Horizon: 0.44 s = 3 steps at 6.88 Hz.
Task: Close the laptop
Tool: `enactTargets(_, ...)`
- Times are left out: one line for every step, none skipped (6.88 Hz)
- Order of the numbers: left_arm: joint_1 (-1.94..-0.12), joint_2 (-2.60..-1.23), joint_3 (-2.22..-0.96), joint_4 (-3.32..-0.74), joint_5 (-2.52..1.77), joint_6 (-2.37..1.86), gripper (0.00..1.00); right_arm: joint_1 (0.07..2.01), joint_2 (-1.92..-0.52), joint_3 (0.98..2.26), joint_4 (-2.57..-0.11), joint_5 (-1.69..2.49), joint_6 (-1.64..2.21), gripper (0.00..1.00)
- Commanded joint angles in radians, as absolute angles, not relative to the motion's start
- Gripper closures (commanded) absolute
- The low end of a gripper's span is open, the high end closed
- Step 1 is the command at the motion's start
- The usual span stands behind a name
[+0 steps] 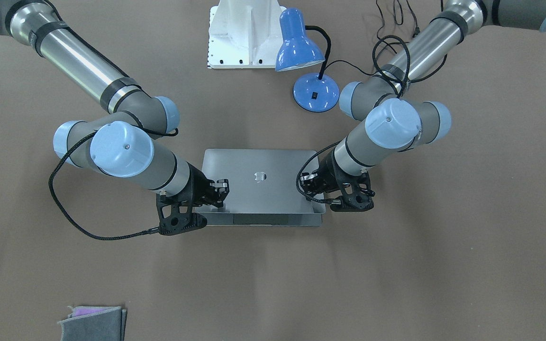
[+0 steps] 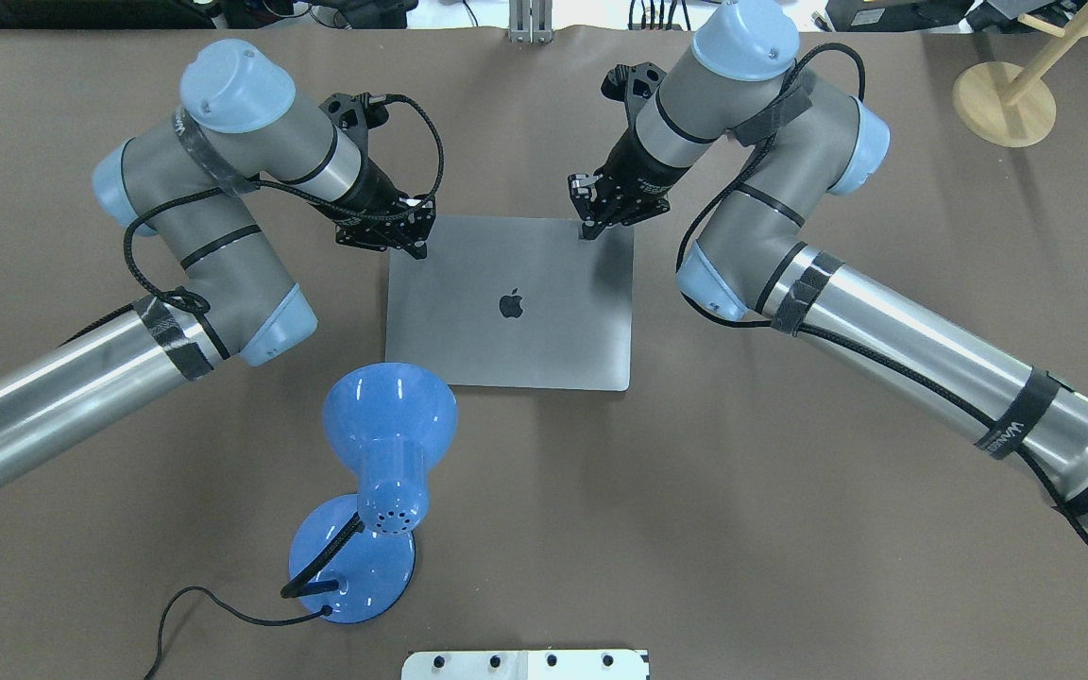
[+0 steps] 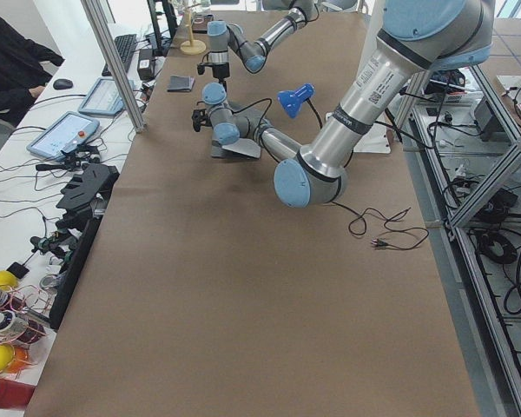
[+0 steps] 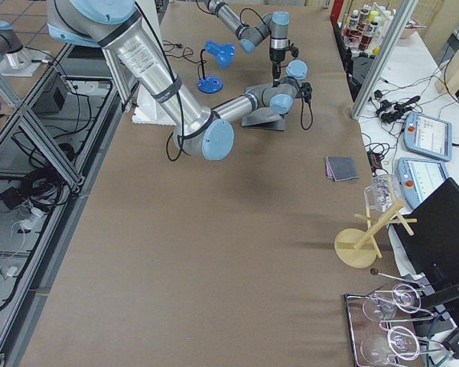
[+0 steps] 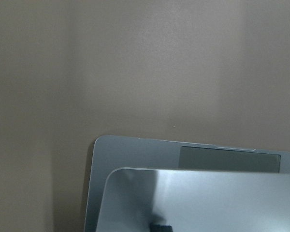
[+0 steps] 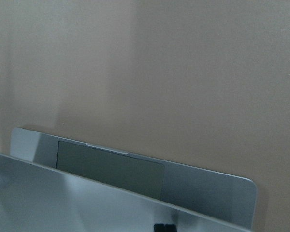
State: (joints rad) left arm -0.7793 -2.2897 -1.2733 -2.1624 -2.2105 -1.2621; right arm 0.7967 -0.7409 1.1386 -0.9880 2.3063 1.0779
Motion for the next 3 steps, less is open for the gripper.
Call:
enactTargets(-0.779,-2.318,-1.235,-2.163,-2.200,-1.256,1.00,0.795,-0.716,1.101,-0.982,2.301,1.078,1.00)
enactTargets(-0.778,-2.319,-1.229,-2.164,-2.200,-1.256,1.00,0.795,-0.716,1.100,-0.982,2.299,1.078,1.00)
enactTargets(-0.778,-2.321,-1.215,-2.183,-2.194,-1.256,1.00,0.792,-0.715,1.089,-0.982,2.281,1.077,1.00)
